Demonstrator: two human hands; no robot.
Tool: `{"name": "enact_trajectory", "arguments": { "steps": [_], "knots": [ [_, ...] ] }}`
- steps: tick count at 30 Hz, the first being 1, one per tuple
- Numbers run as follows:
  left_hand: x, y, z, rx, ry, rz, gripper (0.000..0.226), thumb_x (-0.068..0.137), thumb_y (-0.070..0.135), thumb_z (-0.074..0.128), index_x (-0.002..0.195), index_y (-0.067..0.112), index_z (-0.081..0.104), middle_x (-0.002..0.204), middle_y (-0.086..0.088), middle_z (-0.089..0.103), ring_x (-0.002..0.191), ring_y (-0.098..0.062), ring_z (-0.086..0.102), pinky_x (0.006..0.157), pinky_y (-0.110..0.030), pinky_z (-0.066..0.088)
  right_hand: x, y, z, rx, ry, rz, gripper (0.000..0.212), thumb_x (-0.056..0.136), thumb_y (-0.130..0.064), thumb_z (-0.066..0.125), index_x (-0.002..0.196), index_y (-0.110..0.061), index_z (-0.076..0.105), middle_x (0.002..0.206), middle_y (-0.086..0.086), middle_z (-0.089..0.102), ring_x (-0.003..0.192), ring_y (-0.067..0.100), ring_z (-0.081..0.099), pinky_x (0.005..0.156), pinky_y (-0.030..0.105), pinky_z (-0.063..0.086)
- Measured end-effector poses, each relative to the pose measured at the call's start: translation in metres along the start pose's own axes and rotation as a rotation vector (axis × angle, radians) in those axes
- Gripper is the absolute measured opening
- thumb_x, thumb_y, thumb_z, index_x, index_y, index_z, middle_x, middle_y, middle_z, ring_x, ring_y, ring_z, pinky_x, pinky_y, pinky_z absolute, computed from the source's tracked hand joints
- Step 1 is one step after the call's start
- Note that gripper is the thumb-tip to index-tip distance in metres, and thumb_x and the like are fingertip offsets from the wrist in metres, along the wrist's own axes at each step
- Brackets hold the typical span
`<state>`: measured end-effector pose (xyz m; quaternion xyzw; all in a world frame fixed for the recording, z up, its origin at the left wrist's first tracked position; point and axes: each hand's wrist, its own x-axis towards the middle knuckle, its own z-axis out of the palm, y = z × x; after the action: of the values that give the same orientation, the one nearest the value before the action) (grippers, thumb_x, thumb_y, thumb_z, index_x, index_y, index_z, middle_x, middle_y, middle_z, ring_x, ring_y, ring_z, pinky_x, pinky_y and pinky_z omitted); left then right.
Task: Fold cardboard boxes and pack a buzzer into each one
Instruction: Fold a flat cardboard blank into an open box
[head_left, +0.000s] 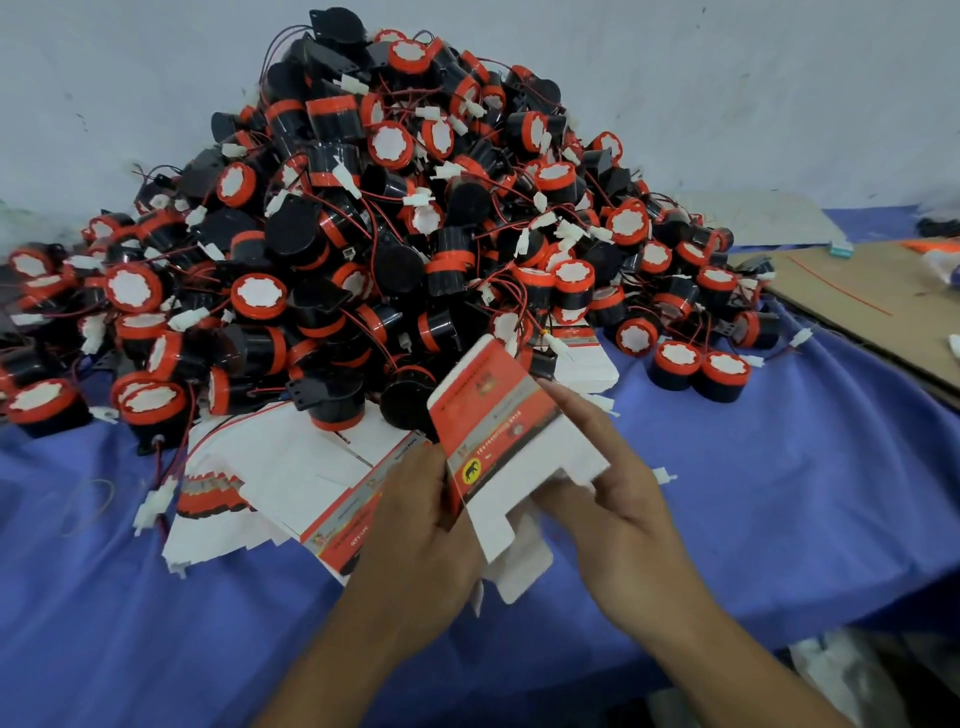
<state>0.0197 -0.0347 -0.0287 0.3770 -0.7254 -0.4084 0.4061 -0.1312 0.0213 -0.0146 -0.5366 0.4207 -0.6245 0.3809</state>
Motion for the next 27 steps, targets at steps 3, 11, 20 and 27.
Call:
{"name": "enact_trajectory", "arguments": {
  "steps": [3, 11, 20, 27],
  "knots": [
    [-0.004, 0.004, 0.001, -0.01, 0.015, 0.006, 0.041, 0.081, 0.067, 0.05, 0.116, 0.046, 0.055, 0.107, 0.023, 0.063, 0.104, -0.003, 0.059, 0.079, -0.024, 0.047, 0.0, 0.005, 0.002, 0.006, 0.062, 0.002, 0.037, 0.101, -0.006, 0.05, 0.137, -0.006, 0.053, 0.122, 0.004, 0.07, 0.114, 0.017, 0.066, 0.094, 0.027, 0.054],
    [-0.002, 0.007, -0.004, -0.323, -0.038, 0.053, 0.059, 0.075, 0.042, 0.077, 0.128, 0.033, 0.054, 0.12, 0.006, 0.069, 0.112, -0.018, 0.066, 0.085, -0.038, 0.057, -0.006, 0.006, 0.011, -0.273, 0.043, 0.143, 0.039, 0.098, -0.006, 0.057, 0.136, -0.012, 0.054, 0.117, 0.004, 0.07, 0.113, 0.022, 0.064, 0.103, 0.036, 0.051],
    [0.001, 0.001, -0.014, -0.295, -0.219, 0.054, 0.083, 0.067, 0.053, 0.088, 0.135, 0.043, 0.042, 0.131, 0.011, 0.063, 0.121, -0.014, 0.061, 0.089, -0.03, 0.057, 0.003, 0.008, -0.004, 0.077, -0.027, 0.081, 0.072, 0.083, 0.006, 0.047, 0.126, -0.051, 0.059, 0.12, -0.012, 0.07, 0.118, 0.01, 0.064, 0.087, 0.023, 0.055],
    [0.004, -0.001, -0.016, -0.275, -0.039, 0.112, 0.031, 0.084, 0.027, 0.064, 0.107, 0.048, 0.07, 0.109, 0.008, 0.074, 0.099, -0.014, 0.071, 0.067, -0.023, 0.055, 0.011, 0.003, -0.005, 0.446, -0.224, 0.114, 0.048, 0.078, -0.017, 0.063, 0.126, -0.022, 0.067, 0.132, 0.01, 0.062, 0.125, 0.031, 0.054, 0.106, 0.042, 0.047]
  ]
}}
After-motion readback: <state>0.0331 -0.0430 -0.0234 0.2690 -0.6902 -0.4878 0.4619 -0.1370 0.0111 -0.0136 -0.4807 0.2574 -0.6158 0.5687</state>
